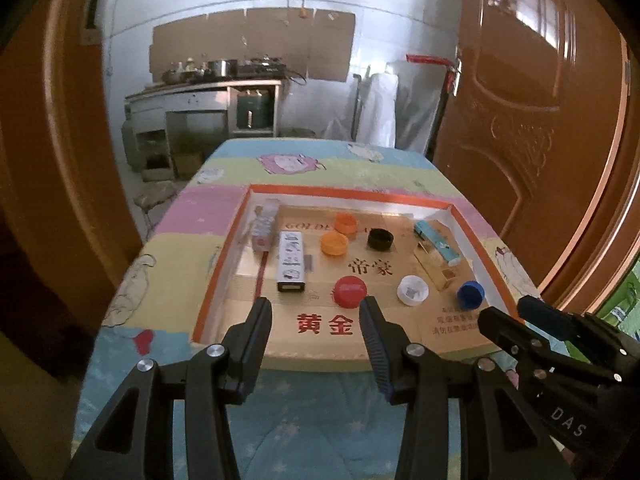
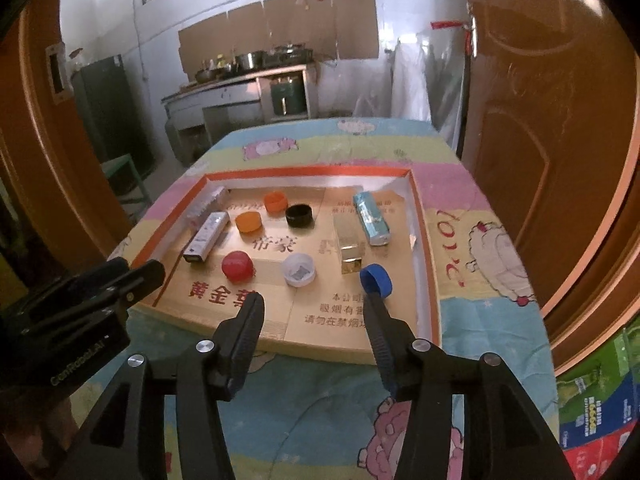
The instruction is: Organize rigid objects
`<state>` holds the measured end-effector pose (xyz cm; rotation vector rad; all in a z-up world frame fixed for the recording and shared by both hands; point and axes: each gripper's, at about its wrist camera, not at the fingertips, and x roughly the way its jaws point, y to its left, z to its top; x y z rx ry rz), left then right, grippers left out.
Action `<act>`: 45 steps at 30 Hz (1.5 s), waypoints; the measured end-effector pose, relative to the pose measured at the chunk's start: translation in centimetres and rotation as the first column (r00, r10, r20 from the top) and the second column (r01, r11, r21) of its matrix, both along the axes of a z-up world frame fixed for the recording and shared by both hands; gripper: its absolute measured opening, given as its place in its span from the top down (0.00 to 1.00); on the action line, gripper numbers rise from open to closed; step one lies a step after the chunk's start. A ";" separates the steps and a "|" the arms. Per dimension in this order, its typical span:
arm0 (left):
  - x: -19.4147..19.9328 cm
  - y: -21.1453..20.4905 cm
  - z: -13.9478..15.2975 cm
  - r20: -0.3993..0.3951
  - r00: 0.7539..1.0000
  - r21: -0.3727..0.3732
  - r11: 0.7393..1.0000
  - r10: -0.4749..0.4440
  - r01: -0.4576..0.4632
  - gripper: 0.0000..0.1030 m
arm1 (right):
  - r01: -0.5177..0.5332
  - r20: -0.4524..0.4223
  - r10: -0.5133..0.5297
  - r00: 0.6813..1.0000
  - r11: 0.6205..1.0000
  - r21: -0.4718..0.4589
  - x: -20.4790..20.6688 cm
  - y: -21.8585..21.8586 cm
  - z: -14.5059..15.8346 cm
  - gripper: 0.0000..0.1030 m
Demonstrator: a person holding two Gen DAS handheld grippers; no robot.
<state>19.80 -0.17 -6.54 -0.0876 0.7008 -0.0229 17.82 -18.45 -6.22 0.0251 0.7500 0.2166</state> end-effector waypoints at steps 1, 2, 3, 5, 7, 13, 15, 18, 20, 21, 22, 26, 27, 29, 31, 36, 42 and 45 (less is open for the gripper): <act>-0.6 -0.1 0.3 0.014 1.000 0.019 1.000 0.012 -0.013 0.56 | 0.005 0.013 -0.005 1.000 1.000 -0.006 -0.4 0.2 0.3 0.48; -1.0 -0.2 0.6 0.023 1.000 0.033 0.999 0.020 -0.021 0.56 | 0.008 0.021 -0.007 1.000 1.000 -0.010 -0.7 0.3 0.5 0.48; -1.4 -0.3 0.8 0.033 0.999 0.039 0.999 0.022 -0.024 0.56 | 0.011 0.031 -0.011 0.999 1.000 -0.014 -1.1 0.4 0.7 0.48; -2.3 -0.4 1.3 0.052 0.999 0.038 0.999 0.016 -0.018 0.56 | 0.016 0.050 -0.015 0.999 1.000 -0.021 -2.0 0.7 1.3 0.48; -3.0 -0.5 1.7 0.066 0.998 0.036 0.999 0.015 -0.017 0.56 | 0.023 0.064 -0.022 0.998 0.999 -0.026 -2.7 1.0 1.7 0.48; -5.1 -0.6 2.9 0.101 0.995 0.044 0.999 0.015 -0.020 0.56 | 0.068 0.109 -0.063 0.992 0.997 -0.044 -4.8 1.4 2.9 0.48; -5.9 -0.8 3.3 0.116 0.993 0.054 0.998 0.011 -0.017 0.56 | 0.089 0.122 -0.083 0.989 0.995 -0.043 -5.7 1.4 3.4 0.48; -6.7 -0.9 3.6 0.133 0.991 0.067 0.998 0.012 -0.021 0.56 | 0.105 0.140 -0.097 0.985 0.993 -0.050 -6.6 1.5 3.9 0.48; -7.3 -0.8 3.7 0.130 0.992 0.070 0.997 0.009 -0.018 0.56 | 0.109 0.150 -0.100 0.984 0.992 -0.057 -7.3 1.7 4.1 0.48; -7.6 -0.7 3.8 0.132 0.991 0.068 0.997 0.012 -0.021 0.56 | 0.111 0.152 -0.101 0.983 0.992 -0.058 -7.7 1.8 4.2 0.48; -7.8 -0.5 3.9 0.135 0.991 0.064 0.998 0.016 -0.025 0.56 | 0.111 0.153 -0.101 0.983 0.992 -0.057 -7.9 1.8 4.3 0.48; -8.8 -0.5 4.0 0.135 0.991 0.076 0.997 0.006 -0.017 0.56 | 0.115 0.162 -0.105 0.981 0.992 -0.055 -9.1 2.0 4.4 0.48; -9.0 -0.5 4.0 0.138 0.990 0.082 0.997 0.005 -0.016 0.56 | 0.118 0.164 -0.107 0.981 0.992 -0.056 -9.5 2.1 4.5 0.48; -9.7 -0.5 4.1 0.147 0.989 0.092 0.996 0.008 -0.022 0.56 | 0.119 0.168 -0.109 0.980 0.991 -0.053 -10.0 2.2 4.7 0.48; -10.2 -0.5 4.2 0.154 0.988 0.084 0.996 0.004 -0.017 0.56 | 0.120 0.179 -0.109 0.978 0.991 -0.053 -10.7 2.3 4.9 0.48; -11.9 -0.6 4.9 0.187 0.982 0.090 0.996 -0.002 -0.015 0.56 | 0.118 0.198 -0.104 0.975 0.991 -0.062 -12.4 2.7 5.4 0.48; -13.8 -0.9 5.8 0.213 0.977 0.103 0.994 -0.004 -0.019 0.56 | 0.141 0.221 -0.124 0.967 0.988 -0.063 -14.0 2.8 6.1 0.48; -14.7 -0.8 6.1 0.217 0.976 0.104 0.994 0.002 -0.025 0.56 | 0.146 0.229 -0.128 0.965 0.987 -0.064 -15.0 2.8 6.4 0.48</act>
